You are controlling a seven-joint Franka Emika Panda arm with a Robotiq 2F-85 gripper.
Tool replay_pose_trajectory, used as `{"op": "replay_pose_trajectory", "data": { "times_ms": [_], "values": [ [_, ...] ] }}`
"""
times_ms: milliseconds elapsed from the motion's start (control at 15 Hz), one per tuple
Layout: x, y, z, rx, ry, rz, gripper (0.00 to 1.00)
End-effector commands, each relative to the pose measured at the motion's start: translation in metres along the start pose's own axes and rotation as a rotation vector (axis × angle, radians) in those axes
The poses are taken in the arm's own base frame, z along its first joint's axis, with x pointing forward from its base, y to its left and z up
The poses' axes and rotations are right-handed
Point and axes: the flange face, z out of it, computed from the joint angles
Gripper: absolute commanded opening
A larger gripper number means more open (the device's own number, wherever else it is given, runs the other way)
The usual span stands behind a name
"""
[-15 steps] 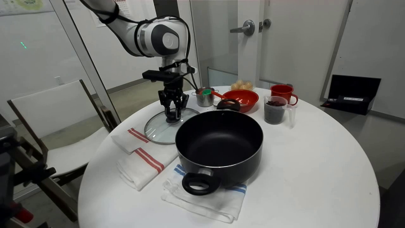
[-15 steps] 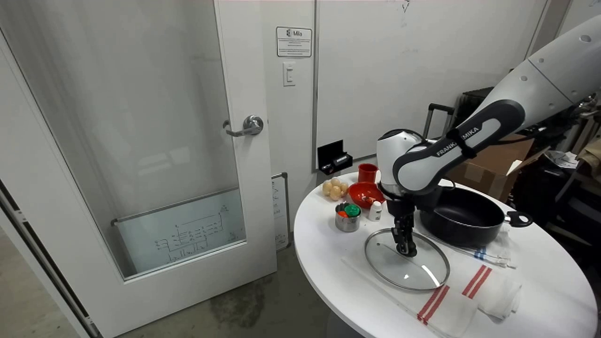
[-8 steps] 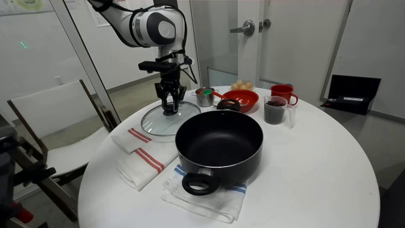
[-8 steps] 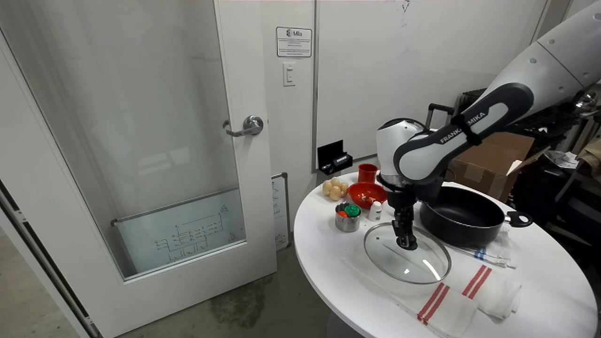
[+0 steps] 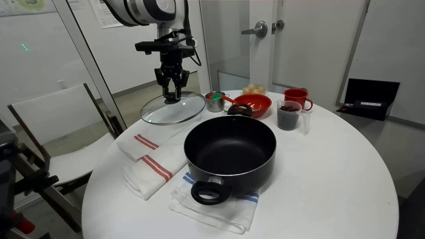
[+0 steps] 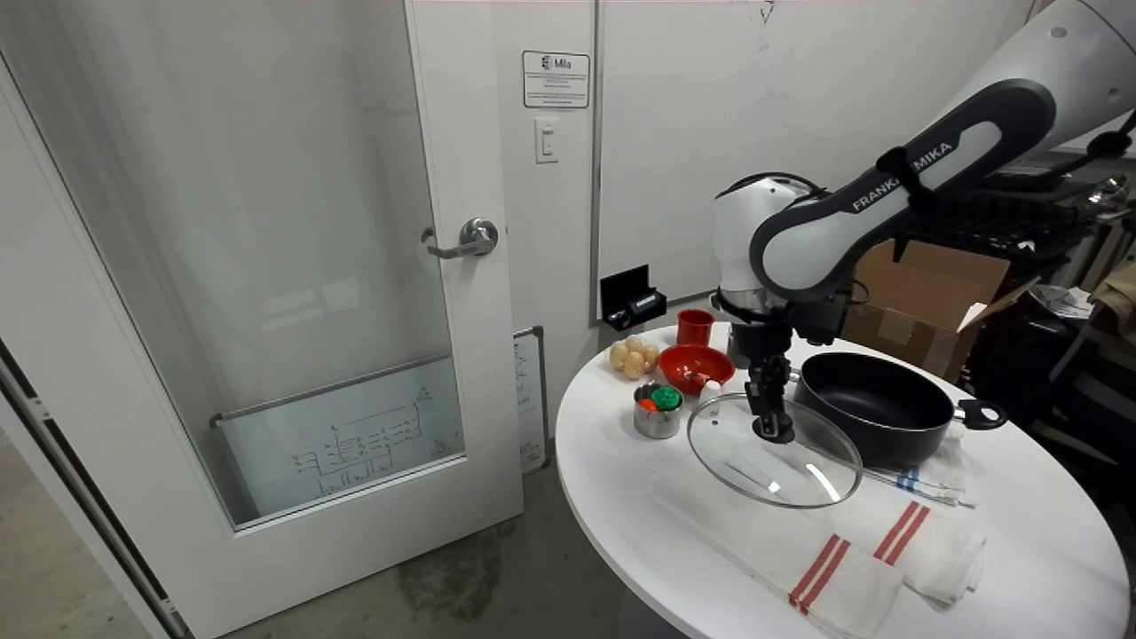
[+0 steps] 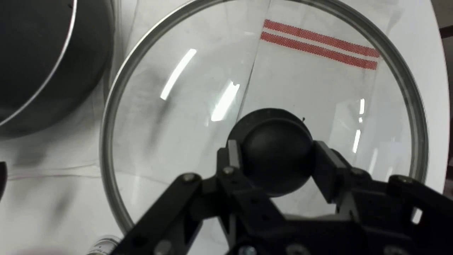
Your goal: Put the lid on the pot
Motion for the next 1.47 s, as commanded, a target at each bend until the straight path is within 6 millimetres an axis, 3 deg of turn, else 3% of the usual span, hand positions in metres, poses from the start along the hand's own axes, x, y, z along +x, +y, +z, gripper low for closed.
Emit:
{"op": "replay_pose_trajectory", "data": {
  "times_ms": [0, 267, 733, 1400],
  "values": [
    [-0.023, 0.021, -0.033, -0.018, -0.013, 0.027, 0.26],
    [-0.041, 0.062, -0.048, -0.019, -0.007, 0.102, 0.26],
    [-0.079, 0.143, -0.052, 0.0, -0.01, 0.244, 0.26],
    [-0.118, 0.216, -0.046, 0.052, -0.005, 0.394, 0.26]
  ]
}}
